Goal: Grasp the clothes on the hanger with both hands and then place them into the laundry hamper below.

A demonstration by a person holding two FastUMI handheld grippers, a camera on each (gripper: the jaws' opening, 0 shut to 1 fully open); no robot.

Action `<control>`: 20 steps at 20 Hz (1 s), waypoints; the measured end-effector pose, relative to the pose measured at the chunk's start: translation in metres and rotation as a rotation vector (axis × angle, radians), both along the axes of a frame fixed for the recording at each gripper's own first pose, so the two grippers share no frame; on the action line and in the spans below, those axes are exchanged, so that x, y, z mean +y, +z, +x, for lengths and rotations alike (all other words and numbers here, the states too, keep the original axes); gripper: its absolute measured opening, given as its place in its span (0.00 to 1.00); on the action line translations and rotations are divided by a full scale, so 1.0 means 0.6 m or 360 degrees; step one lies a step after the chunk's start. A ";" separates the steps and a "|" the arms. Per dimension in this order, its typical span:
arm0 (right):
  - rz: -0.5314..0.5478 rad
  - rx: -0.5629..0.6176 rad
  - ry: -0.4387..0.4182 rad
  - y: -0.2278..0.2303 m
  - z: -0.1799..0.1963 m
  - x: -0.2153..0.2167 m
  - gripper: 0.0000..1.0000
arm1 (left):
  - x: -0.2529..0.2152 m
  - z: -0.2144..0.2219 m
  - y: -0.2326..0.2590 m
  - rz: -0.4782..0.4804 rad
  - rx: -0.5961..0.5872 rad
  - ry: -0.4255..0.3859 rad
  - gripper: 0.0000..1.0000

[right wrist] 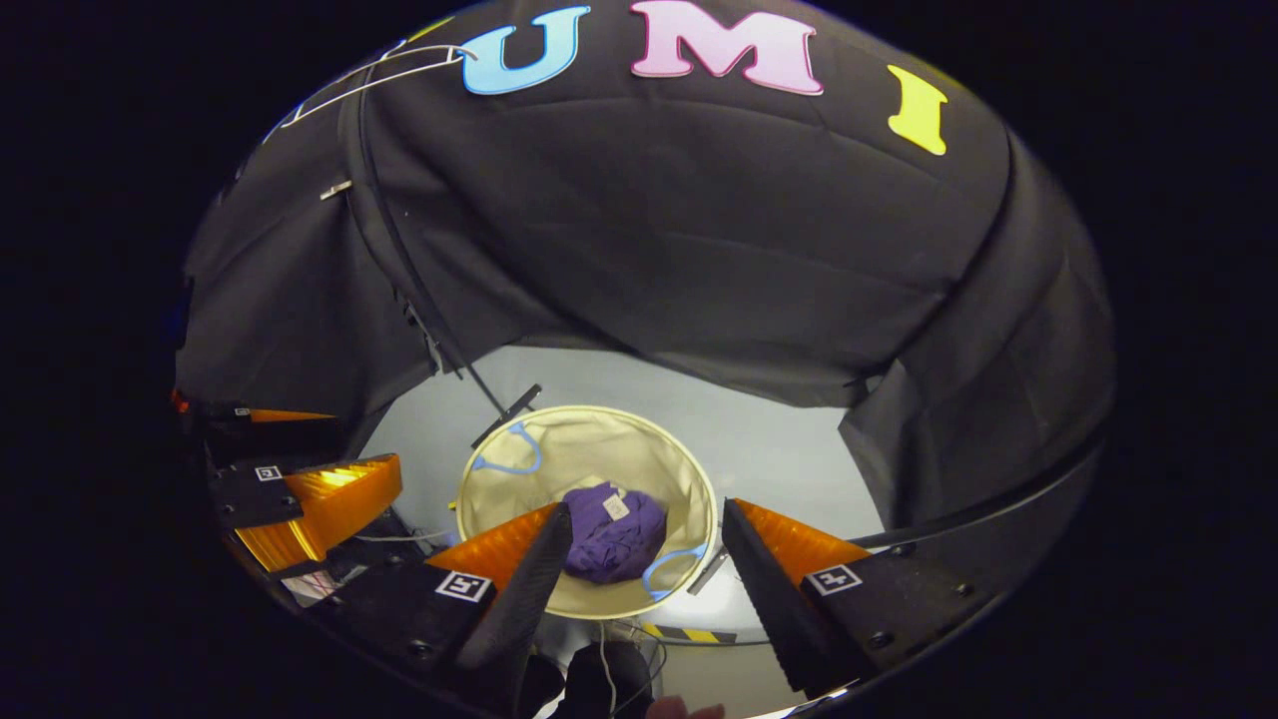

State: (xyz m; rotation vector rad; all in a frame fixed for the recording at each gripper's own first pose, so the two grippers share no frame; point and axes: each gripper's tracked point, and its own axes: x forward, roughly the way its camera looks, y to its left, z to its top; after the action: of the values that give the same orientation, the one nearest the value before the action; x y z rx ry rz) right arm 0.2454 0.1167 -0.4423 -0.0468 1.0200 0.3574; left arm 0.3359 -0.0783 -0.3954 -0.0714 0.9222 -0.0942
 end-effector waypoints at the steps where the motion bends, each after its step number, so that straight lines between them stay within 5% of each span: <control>1: 0.0003 -0.0057 -0.0026 0.025 0.009 -0.003 0.98 | 0.003 0.006 0.025 0.0003 -0.0058 -0.0008 0.95; 11: 0.0047 -0.0750 -0.0316 0.373 0.062 -0.016 0.97 | 0.087 -0.004 0.364 -0.0020 -0.0714 -0.0010 0.95; 20: 0.0087 -0.1268 -0.0476 0.669 -0.021 -0.012 0.96 | 0.186 -0.125 0.610 -0.0079 -0.1181 0.0009 0.92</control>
State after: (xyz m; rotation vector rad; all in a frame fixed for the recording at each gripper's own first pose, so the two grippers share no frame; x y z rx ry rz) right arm 0.2330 0.1098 -0.0408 0.0142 0.2195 0.0697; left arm 0.2610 0.0331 -0.0296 -0.0768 0.1785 -0.1267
